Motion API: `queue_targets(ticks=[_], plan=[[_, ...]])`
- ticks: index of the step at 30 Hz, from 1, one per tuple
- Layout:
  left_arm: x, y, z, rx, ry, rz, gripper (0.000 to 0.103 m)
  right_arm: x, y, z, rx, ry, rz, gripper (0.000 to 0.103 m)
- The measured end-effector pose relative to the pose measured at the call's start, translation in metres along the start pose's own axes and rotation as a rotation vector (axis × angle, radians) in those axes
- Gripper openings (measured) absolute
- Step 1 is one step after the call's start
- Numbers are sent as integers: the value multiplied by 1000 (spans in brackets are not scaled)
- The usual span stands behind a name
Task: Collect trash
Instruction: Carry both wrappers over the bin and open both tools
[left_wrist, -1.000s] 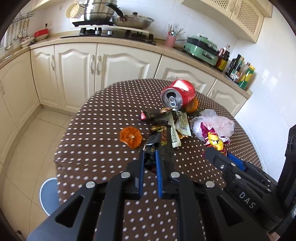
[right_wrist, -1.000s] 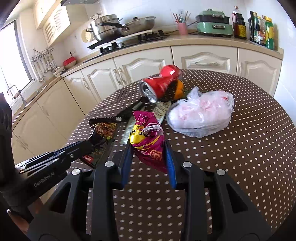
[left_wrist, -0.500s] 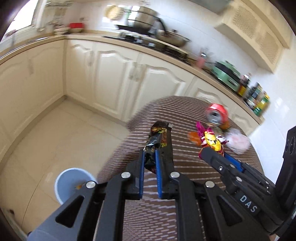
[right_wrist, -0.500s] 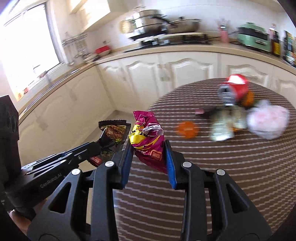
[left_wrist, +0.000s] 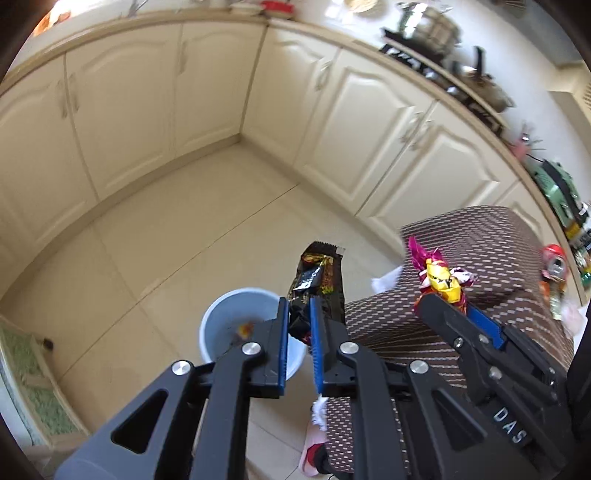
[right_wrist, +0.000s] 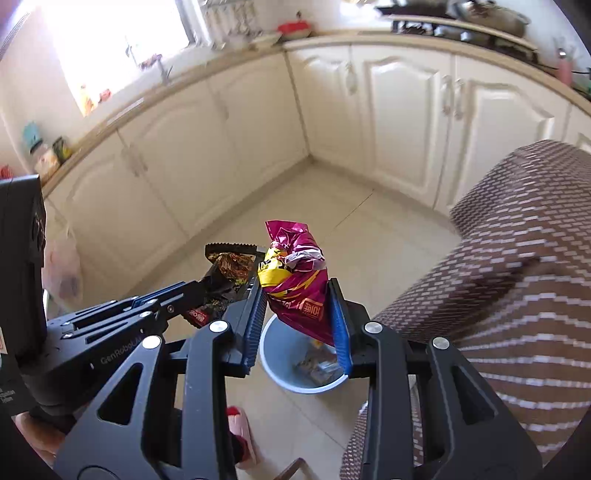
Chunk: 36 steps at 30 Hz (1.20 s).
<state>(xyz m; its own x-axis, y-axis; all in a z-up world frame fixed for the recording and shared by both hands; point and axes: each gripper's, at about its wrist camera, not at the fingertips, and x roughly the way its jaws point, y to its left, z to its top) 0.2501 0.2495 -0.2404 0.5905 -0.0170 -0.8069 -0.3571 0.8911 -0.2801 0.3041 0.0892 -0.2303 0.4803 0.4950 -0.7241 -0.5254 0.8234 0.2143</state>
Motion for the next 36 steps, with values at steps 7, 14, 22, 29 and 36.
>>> queue_targets(ticks=[7,14,22,29,36], plan=[[48,32,7,-36,82,30,11,55,-3,-8,21,85,6,33],[76,33,15,-35,135,26,15,87,-15,-6,49,131,6,33],[90,38,11,-63,155,60,18,104,-15,-8,56,154,14,33],[92,43,10,-72,161,69,18,110,-11,-8,50,162,22,33],[89,49,12,-82,155,69,18,114,-1,-5,37,159,32,34]])
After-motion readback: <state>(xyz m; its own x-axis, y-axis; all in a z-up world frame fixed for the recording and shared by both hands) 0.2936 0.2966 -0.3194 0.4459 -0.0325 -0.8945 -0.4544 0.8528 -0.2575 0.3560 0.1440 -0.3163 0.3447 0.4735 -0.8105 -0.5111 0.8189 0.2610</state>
